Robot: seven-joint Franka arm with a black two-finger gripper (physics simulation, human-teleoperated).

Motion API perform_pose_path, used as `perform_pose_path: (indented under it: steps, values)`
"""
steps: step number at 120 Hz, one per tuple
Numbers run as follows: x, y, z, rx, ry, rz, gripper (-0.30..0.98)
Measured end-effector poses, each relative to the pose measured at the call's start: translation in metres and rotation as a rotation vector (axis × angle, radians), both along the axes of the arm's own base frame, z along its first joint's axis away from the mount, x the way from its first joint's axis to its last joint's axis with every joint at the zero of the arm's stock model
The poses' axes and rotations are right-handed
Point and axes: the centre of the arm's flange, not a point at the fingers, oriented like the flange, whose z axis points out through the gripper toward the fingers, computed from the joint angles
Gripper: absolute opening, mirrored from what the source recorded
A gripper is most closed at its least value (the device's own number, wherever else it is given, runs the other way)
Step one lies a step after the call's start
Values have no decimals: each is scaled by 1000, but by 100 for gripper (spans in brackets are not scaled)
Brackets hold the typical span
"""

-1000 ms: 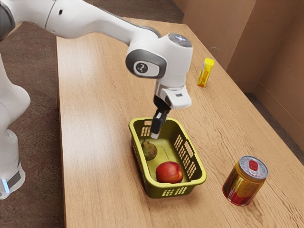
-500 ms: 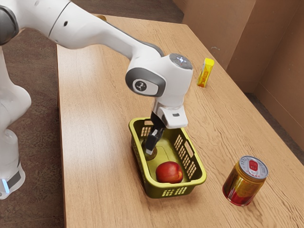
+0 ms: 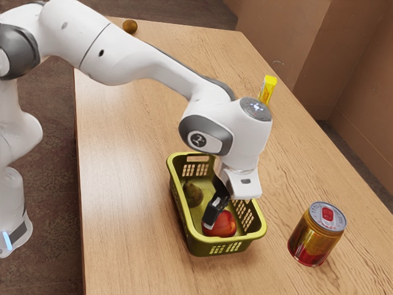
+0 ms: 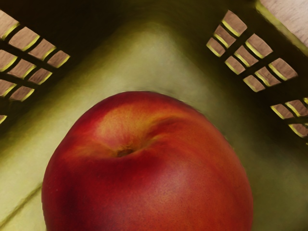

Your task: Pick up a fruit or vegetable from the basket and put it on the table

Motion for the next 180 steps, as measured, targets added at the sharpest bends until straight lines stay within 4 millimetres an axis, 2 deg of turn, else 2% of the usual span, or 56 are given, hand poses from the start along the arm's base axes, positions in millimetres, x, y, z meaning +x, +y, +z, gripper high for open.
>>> perform_pose_path:
  steps: [10, 24, 66, 91, 109, 126, 151, 168, 180]
  values:
    - [8, -10, -4, 5, -1, -5, 69]
    - [18, -8, -4, 4, -7, 10, 69]
    - [22, -4, -8, 6, -2, 19, 69]
    - [27, -2, -27, 23, 26, 30, 69]
    - [38, 10, -48, 32, 48, 63, 69]
    - [40, 13, -54, 27, 55, 88, 79]
    - [42, 20, -54, 17, 59, 131, 83]
    - [45, 26, -52, 12, 56, 166, 78]
    - [42, 27, -46, 9, 44, 165, 63]
